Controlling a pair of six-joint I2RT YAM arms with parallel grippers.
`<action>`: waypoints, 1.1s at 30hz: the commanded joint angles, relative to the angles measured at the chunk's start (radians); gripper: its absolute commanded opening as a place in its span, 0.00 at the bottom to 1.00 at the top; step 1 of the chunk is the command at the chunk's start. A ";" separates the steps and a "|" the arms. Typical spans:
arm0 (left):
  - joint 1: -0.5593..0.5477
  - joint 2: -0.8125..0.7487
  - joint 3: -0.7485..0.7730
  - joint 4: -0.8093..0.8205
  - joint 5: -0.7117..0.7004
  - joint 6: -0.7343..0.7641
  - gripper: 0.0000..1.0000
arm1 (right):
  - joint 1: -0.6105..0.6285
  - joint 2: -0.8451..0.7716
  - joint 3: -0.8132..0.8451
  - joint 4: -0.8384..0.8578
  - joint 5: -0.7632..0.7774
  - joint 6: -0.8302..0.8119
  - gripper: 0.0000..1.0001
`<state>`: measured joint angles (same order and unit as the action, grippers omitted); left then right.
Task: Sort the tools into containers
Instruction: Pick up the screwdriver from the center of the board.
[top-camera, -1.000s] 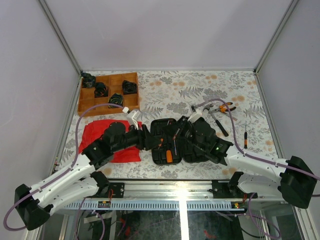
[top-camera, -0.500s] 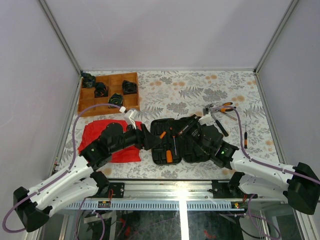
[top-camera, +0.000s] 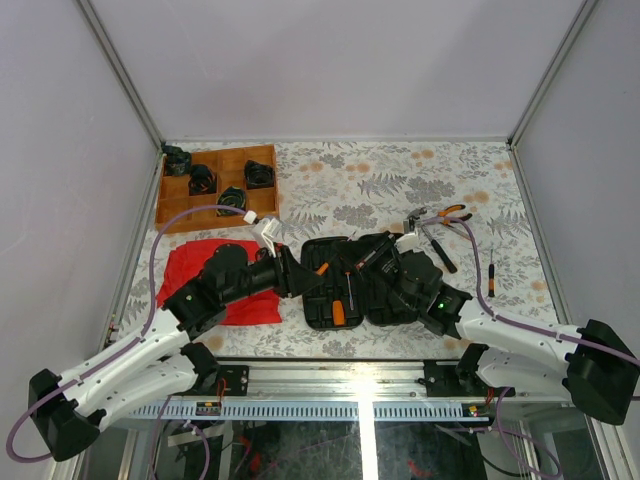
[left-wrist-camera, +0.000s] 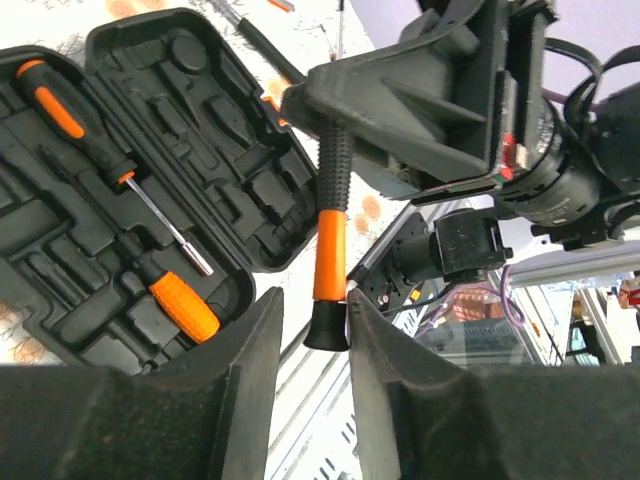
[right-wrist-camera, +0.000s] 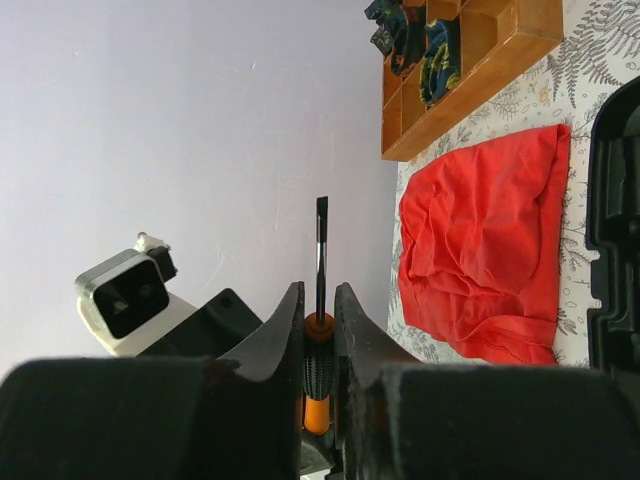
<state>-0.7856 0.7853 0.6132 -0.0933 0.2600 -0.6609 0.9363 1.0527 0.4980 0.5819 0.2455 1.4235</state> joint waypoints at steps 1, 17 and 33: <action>-0.006 0.002 0.003 0.099 0.056 -0.001 0.24 | 0.008 -0.002 -0.010 0.073 0.024 0.037 0.00; -0.006 0.018 0.077 -0.018 0.039 0.061 0.00 | 0.008 -0.201 -0.070 -0.120 0.107 -0.057 0.73; -0.006 0.097 0.208 -0.273 -0.011 0.196 0.00 | 0.008 -0.467 0.092 -0.513 0.182 -1.673 0.84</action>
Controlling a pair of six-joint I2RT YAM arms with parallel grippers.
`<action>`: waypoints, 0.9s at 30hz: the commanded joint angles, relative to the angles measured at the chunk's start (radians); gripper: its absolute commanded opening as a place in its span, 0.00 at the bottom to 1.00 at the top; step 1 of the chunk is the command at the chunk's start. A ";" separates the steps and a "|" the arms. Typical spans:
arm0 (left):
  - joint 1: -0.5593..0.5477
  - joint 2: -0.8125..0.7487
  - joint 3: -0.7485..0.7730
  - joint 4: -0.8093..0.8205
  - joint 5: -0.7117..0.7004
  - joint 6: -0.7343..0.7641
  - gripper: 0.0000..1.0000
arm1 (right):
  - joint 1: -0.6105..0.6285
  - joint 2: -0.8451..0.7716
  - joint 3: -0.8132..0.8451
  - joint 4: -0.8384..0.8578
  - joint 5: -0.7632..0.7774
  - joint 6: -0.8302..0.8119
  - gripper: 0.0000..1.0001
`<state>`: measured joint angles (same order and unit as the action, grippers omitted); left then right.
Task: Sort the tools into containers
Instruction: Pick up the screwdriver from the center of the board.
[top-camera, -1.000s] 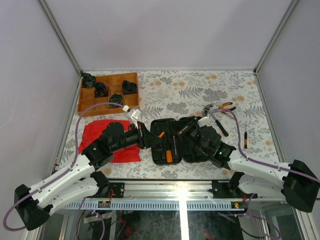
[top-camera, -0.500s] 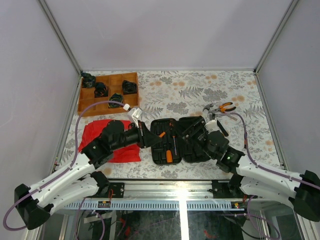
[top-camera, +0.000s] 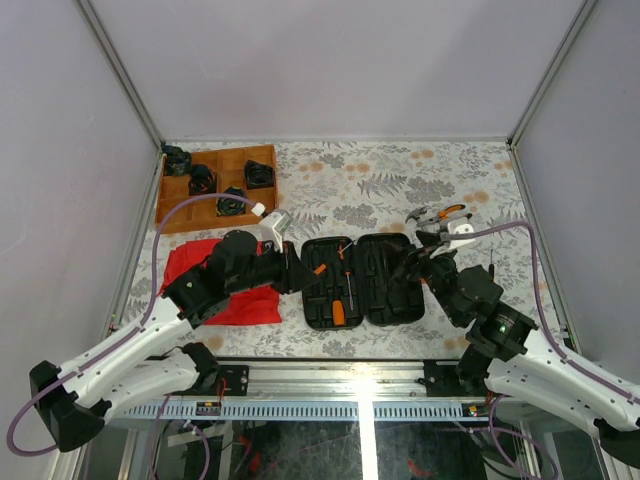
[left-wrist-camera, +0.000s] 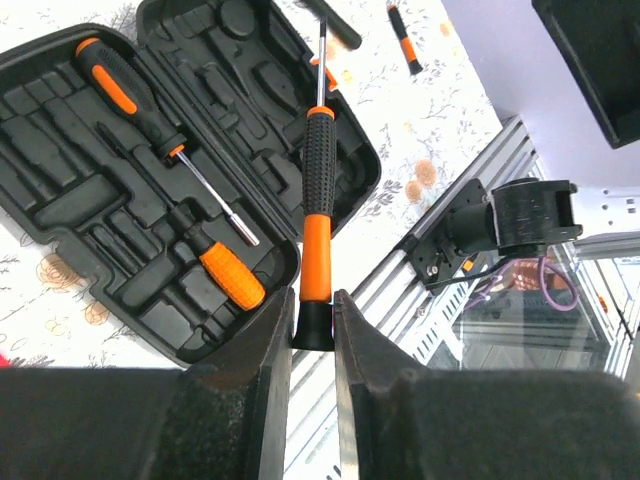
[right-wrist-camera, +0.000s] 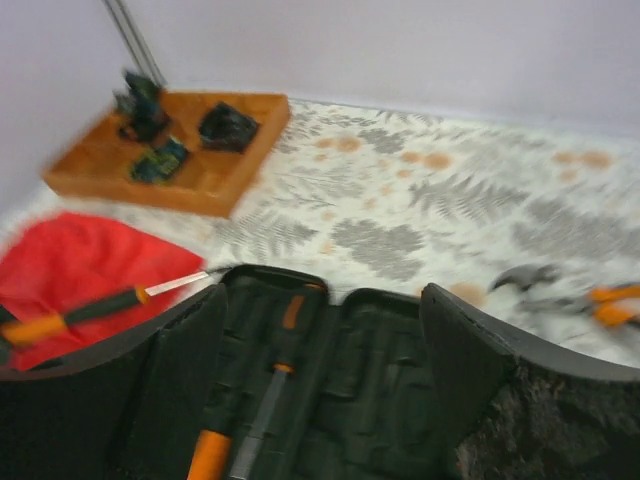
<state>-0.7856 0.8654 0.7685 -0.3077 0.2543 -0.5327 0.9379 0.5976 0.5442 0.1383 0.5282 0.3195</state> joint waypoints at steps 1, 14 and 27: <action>-0.006 0.024 0.060 -0.070 -0.001 0.081 0.00 | 0.006 -0.016 0.048 -0.089 -0.171 -0.660 0.84; -0.007 0.114 0.123 -0.190 0.030 0.253 0.00 | 0.006 0.216 0.160 -0.230 -0.915 -1.196 0.80; -0.007 0.075 0.040 -0.136 0.038 0.275 0.00 | 0.007 0.462 0.238 -0.160 -0.944 -1.284 0.61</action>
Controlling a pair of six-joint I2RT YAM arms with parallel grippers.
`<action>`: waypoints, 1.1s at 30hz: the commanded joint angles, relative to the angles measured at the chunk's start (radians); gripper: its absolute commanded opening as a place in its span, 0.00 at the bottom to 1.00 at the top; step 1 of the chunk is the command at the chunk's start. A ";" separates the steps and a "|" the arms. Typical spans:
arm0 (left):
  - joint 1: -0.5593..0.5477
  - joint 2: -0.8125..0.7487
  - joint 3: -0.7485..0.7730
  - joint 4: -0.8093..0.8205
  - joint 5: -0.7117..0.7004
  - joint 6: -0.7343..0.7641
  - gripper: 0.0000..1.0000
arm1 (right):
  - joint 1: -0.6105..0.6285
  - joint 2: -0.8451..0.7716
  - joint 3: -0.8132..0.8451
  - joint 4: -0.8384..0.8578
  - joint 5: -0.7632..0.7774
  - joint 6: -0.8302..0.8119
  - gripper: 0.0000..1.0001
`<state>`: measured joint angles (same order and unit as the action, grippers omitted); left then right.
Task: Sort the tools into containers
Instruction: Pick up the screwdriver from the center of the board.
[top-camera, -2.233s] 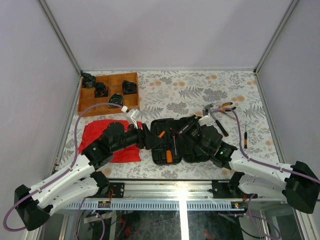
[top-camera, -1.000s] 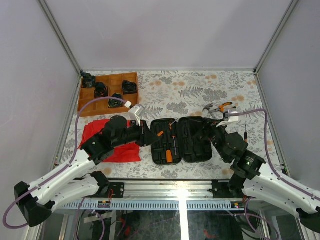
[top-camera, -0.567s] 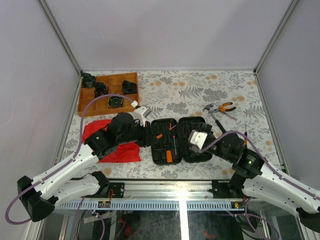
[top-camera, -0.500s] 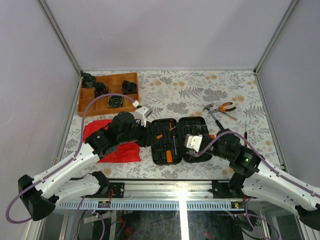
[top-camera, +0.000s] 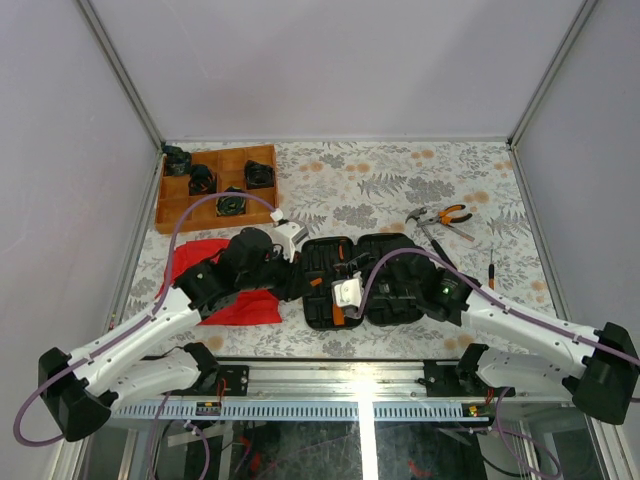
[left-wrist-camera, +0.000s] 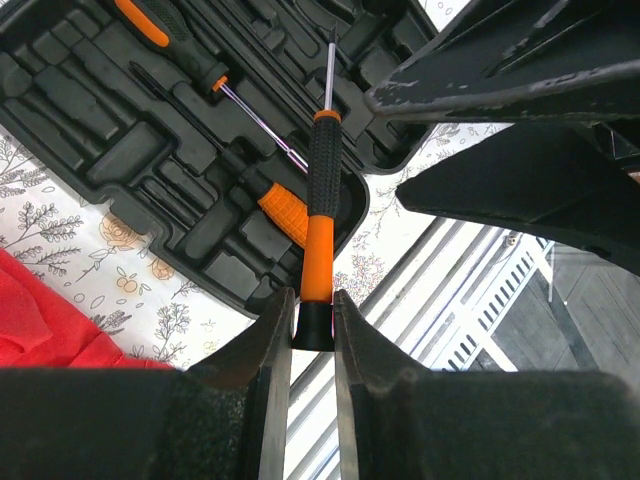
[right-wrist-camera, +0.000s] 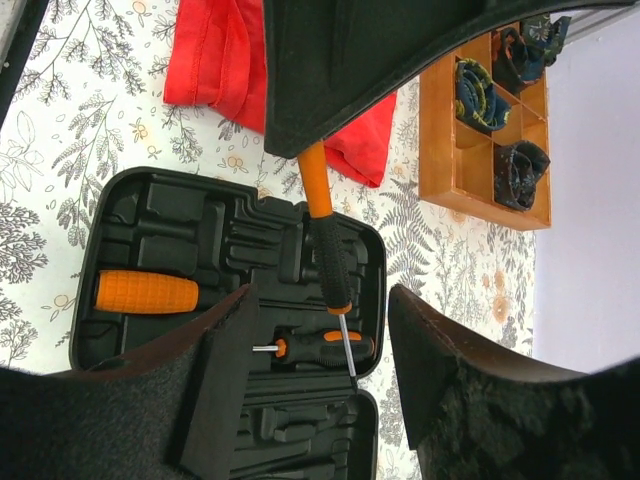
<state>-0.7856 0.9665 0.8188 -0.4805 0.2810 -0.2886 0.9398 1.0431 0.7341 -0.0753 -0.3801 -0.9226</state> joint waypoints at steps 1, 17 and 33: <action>-0.007 -0.022 -0.008 0.036 0.013 0.032 0.00 | 0.004 0.021 0.041 0.064 -0.032 -0.042 0.61; -0.006 0.010 -0.002 0.023 0.032 0.048 0.00 | 0.004 0.117 0.004 0.147 0.006 -0.034 0.51; -0.006 -0.022 0.003 0.021 -0.011 0.021 0.25 | 0.004 0.103 0.000 0.142 0.097 0.087 0.00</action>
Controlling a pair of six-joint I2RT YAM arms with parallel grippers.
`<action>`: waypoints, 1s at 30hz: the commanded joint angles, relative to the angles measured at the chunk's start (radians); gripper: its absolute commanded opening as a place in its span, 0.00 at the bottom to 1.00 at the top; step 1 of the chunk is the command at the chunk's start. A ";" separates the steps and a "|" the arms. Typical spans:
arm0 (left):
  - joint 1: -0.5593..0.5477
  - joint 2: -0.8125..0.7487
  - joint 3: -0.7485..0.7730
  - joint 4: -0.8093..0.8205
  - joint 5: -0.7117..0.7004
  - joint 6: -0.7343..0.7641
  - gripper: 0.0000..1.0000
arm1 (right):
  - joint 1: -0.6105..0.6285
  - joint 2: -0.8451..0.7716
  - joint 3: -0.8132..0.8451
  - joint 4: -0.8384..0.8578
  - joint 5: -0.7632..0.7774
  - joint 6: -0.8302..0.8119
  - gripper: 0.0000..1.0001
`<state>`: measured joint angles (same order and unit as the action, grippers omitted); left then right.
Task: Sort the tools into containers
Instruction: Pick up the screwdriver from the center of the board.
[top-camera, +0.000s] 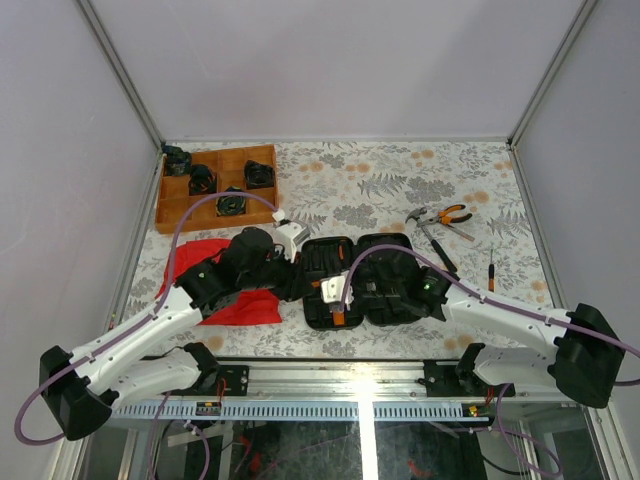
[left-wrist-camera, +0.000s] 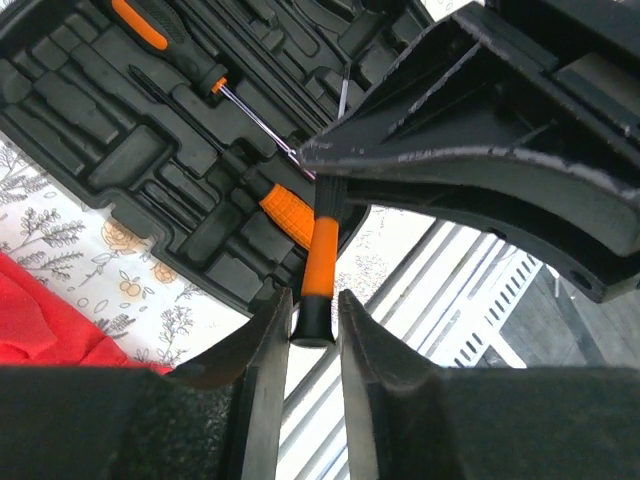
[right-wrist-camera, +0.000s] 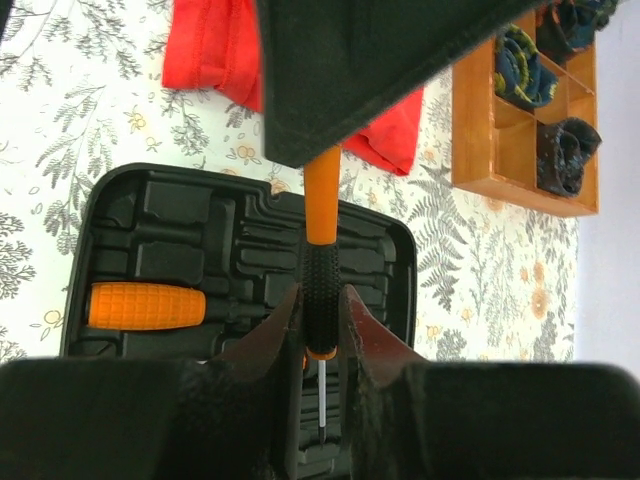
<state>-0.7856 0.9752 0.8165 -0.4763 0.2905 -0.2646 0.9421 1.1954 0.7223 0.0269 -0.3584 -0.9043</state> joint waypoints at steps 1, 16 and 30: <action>-0.005 -0.036 0.007 0.017 -0.028 -0.005 0.33 | 0.002 -0.062 0.003 0.046 0.080 0.088 0.00; -0.004 -0.125 0.037 -0.017 -0.378 -0.289 0.57 | 0.002 -0.212 -0.129 0.069 0.445 0.937 0.00; 0.007 -0.022 -0.100 0.111 -0.380 -0.412 0.58 | 0.000 -0.193 -0.068 -0.085 0.450 1.322 0.00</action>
<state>-0.7856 0.9226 0.7586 -0.4576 -0.0788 -0.6254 0.9432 1.0012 0.5869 -0.0109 0.0681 0.3088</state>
